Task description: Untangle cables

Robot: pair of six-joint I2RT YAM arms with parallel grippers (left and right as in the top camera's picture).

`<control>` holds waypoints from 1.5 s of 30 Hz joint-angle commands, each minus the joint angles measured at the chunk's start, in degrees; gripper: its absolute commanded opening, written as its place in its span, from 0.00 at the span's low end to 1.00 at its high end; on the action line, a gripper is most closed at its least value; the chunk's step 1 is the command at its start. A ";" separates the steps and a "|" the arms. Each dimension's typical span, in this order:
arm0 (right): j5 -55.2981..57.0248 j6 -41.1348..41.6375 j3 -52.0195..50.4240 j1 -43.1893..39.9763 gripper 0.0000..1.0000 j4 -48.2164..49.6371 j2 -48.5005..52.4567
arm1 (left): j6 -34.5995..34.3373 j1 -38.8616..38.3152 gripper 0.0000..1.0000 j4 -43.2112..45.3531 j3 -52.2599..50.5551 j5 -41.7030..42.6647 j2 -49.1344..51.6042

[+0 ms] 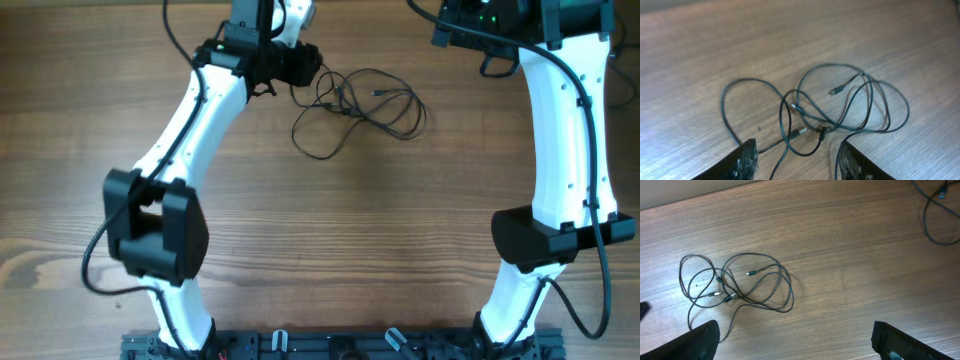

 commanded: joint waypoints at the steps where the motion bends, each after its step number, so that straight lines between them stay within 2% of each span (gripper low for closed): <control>1: 1.18 0.04 0.79 0.02 1.00 0.13 0.09 | 0.90 0.31 0.54 0.02 0.07 2.21 3.32; 18: 1.16 0.02 0.79 0.02 1.00 -0.46 0.09 | 1.53 -0.24 0.48 1.92 0.02 5.18 12.17; 22: 1.16 0.02 0.79 0.02 1.00 -0.46 0.09 | 1.51 -0.24 0.53 2.40 0.02 6.05 12.57; 32: 1.14 0.02 0.79 0.02 1.00 -0.46 0.09 | 1.51 -1.20 0.52 3.06 0.02 6.67 14.93; 40: 1.14 0.04 0.79 0.02 1.00 -0.46 0.09 | 1.03 -2.01 0.43 5.31 0.02 6.64 15.17; 43: 1.14 0.04 0.79 0.02 1.00 -0.46 0.09 | 0.87 -2.01 0.34 5.49 0.02 6.64 15.17; 45: 1.16 0.04 0.79 0.02 1.00 -0.46 0.09 | 0.90 -2.01 0.23 5.49 0.02 6.58 15.17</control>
